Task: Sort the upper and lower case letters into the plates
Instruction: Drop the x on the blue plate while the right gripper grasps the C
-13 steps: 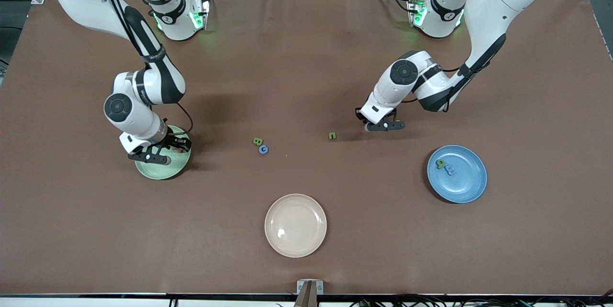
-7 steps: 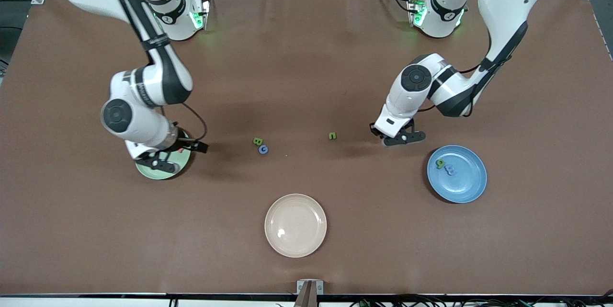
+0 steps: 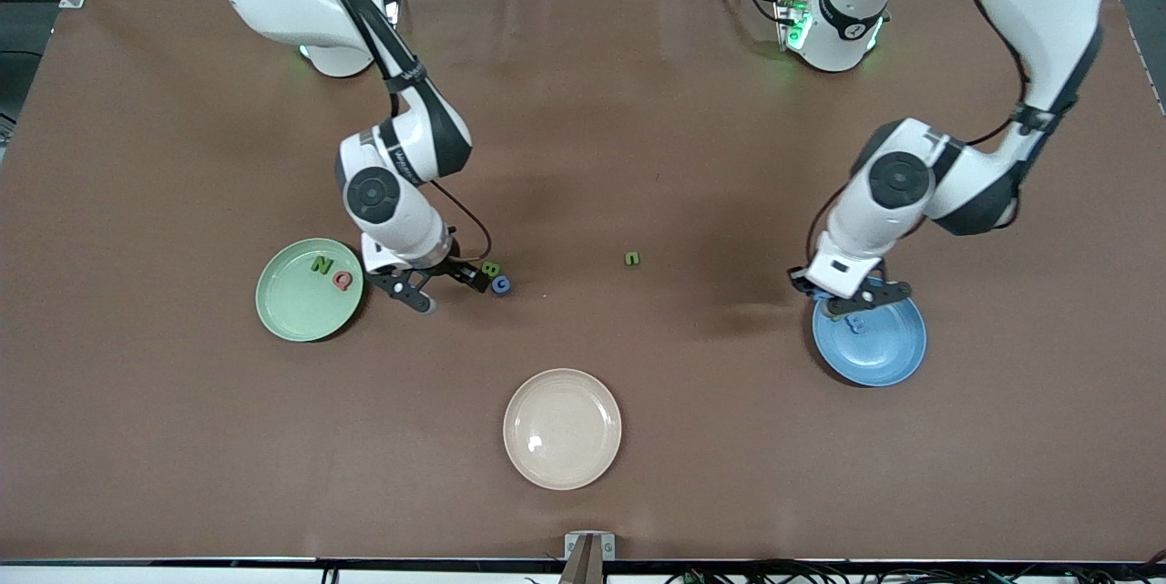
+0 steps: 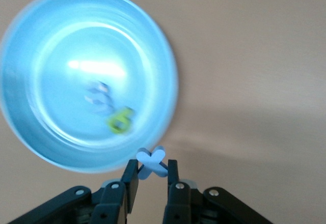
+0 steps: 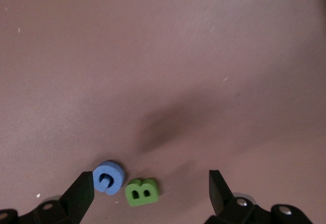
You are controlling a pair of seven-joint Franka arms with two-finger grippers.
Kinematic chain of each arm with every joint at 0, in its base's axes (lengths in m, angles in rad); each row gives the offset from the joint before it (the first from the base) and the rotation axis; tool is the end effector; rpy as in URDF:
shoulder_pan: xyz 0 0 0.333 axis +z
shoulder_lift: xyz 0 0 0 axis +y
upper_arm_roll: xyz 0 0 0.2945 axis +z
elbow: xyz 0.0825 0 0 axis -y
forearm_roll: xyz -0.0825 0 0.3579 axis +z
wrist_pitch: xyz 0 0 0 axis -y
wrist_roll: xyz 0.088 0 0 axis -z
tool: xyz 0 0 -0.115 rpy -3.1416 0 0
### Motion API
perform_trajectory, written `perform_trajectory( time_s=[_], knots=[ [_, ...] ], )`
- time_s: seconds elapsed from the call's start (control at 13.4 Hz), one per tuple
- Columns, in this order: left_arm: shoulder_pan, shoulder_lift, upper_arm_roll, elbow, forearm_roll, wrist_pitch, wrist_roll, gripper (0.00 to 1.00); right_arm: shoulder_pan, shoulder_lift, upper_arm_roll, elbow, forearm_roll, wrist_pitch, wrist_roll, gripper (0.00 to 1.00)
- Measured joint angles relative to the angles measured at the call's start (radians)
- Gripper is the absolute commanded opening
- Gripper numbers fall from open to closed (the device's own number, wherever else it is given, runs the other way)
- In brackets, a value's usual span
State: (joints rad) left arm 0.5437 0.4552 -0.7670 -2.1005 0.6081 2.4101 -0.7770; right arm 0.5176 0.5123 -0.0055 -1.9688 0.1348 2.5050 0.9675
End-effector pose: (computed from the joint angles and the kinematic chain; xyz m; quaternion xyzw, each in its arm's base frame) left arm 0.5446 -0.1137 0.2493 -0.9958 -0.0760 -0.0402 0.0323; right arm 0.5159 0.2897 0.2044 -0.9599 0.2772 0.0177 0.0371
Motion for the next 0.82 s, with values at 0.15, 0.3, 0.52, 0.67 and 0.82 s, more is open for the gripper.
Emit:
perform_trajectory(
  time_s=[0.15,0.3,0.52,0.67,0.82],
  knots=[
    [0.085,0.003,0.002,-0.001,0.0,0.0,0.144,0.01,0.025,0.042,0.0,0.044,-0.03,0.005,0.013,0.97],
    [0.15,0.017,0.003,-0.002,0.0,0.0,0.238,0.06,0.034,0.08,0.0,0.091,-0.106,0.004,0.014,0.97],
    [0.198,0.059,0.004,-0.003,0.01,0.0,0.302,0.26,0.054,0.123,0.0,0.129,-0.153,0.004,-0.042,0.97],
    [0.216,0.08,0.004,-0.001,0.03,0.002,0.316,0.44,0.068,0.13,0.0,0.134,-0.156,0.009,-0.065,0.94],
    [0.222,0.084,0.004,0.006,0.039,0.003,0.318,0.46,0.087,0.131,0.0,0.134,-0.156,0.02,-0.07,0.89]
  ],
)
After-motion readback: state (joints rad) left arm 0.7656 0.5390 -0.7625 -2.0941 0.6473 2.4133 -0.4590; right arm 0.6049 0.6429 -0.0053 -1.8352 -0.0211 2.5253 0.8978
